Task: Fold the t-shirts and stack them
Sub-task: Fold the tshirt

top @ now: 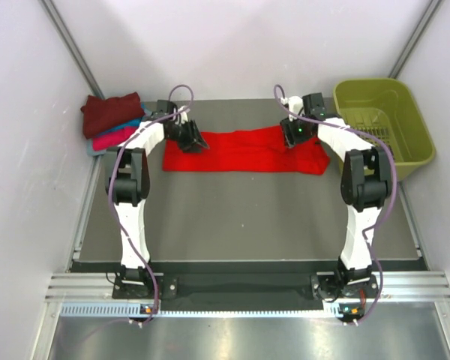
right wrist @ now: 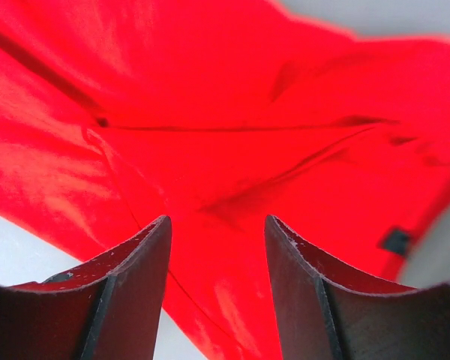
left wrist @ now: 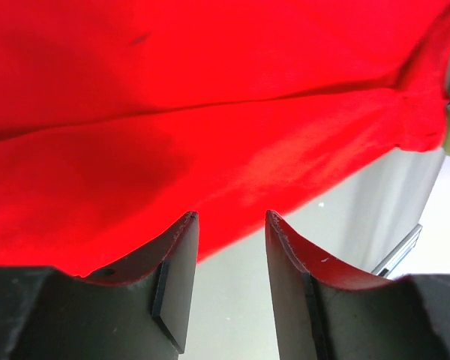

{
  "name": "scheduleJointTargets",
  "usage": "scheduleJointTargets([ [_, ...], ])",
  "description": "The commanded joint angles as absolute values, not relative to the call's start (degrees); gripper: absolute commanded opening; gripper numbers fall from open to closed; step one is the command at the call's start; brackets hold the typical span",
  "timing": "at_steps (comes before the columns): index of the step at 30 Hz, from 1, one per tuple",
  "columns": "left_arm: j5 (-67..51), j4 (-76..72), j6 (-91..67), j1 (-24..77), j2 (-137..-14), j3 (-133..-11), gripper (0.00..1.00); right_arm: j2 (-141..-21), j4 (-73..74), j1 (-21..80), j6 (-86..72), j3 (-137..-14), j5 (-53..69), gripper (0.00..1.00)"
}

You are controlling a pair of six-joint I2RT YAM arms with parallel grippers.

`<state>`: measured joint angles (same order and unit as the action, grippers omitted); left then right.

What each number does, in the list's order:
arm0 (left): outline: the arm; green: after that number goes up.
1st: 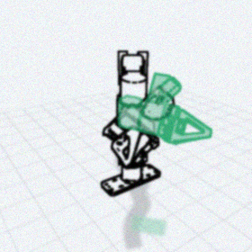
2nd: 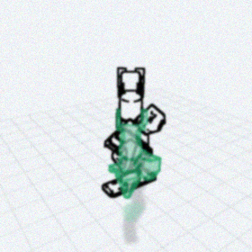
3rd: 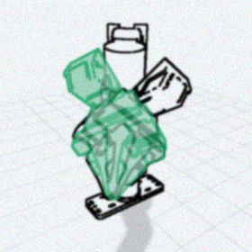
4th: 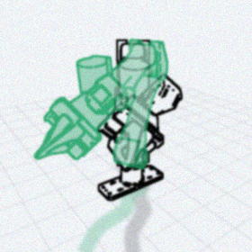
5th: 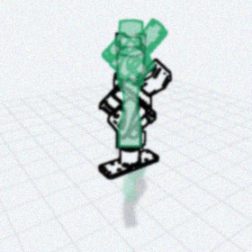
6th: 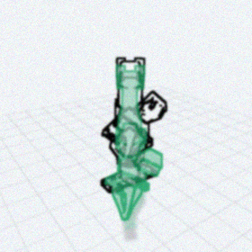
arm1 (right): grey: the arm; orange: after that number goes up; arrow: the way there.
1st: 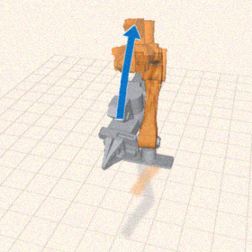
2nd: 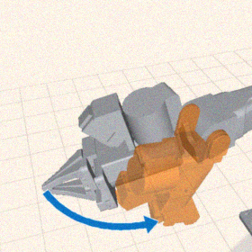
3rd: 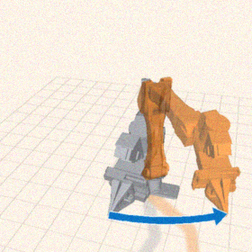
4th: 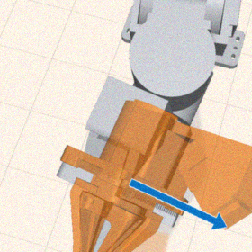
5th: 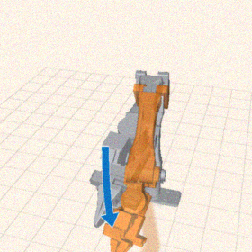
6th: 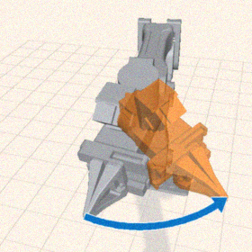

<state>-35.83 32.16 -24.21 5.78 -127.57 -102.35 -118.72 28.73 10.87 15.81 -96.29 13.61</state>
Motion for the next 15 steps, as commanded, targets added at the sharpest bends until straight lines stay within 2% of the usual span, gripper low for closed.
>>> scheduleJointTargets([
  [1, -36.21, 30.59, -24.96, 4.83, -127.44, -102.39, 0.46, -119.97, 28.74, 11.34, 13.80, -96.77, 16.61, 0.53],
  [15, -35.42, 31.38, -25.31, 5.19, -129.90, -99.40, 0.46, -123.83, 28.13, 12.22, 10.90, -96.50, 18.46, 0.54],
])
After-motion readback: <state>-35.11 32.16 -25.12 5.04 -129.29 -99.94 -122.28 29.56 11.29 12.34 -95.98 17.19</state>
